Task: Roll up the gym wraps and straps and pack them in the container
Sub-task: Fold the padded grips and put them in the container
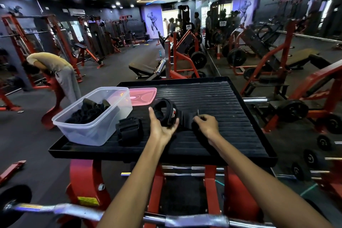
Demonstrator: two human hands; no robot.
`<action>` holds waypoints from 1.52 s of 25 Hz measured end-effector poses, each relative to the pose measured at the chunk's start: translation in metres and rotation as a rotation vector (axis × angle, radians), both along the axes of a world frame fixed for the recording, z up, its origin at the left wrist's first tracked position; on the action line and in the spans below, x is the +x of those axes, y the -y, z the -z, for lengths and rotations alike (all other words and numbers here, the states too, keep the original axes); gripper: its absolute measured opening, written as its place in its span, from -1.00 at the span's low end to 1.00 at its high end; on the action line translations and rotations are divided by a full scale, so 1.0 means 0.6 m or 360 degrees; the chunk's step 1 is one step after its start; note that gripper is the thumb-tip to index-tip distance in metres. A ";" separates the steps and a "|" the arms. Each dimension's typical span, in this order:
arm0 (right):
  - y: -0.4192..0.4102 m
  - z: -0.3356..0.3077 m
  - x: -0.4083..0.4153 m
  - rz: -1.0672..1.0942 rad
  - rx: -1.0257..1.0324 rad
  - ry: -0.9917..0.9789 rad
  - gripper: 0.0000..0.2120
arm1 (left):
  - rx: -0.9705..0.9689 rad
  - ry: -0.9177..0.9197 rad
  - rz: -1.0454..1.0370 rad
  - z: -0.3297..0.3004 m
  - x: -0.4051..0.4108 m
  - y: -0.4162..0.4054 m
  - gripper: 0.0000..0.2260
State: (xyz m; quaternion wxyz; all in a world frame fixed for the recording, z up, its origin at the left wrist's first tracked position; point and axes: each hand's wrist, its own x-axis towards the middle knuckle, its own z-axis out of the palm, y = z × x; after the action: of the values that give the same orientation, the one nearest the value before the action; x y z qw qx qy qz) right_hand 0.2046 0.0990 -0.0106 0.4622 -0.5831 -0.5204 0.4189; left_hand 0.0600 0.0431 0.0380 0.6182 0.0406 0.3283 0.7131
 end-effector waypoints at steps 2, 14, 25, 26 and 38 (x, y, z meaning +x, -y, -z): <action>0.004 -0.006 -0.004 0.0039 0.0080 0.0079 -0.88 | -0.0114 -0.0430 0.0049 0.011 -0.006 0.000 -0.34; 0.050 -0.029 -0.020 -0.0416 -0.0004 -0.0789 -0.65 | 0.0162 -0.2186 -0.0387 0.044 0.038 0.002 -0.55; 0.035 -0.001 -0.015 -0.0424 0.0276 -0.0315 -0.69 | 0.0284 -0.2562 -0.0082 0.064 0.035 -0.002 -0.51; 0.040 -0.007 -0.013 -0.0400 0.0282 -0.0378 -0.73 | 0.0335 -0.2629 -0.0046 0.065 0.037 -0.001 -0.48; 0.050 -0.018 -0.008 -0.0355 0.0578 -0.0026 -0.72 | 0.0240 -0.2206 -0.0062 0.065 0.026 -0.007 -0.43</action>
State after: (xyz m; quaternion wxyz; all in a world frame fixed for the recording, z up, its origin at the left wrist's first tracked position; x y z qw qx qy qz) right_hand 0.1995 0.0687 0.0003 0.5147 -0.4255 -0.6449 0.3716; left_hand 0.0753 0.0475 -0.0012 0.2487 0.5232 0.5973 0.5546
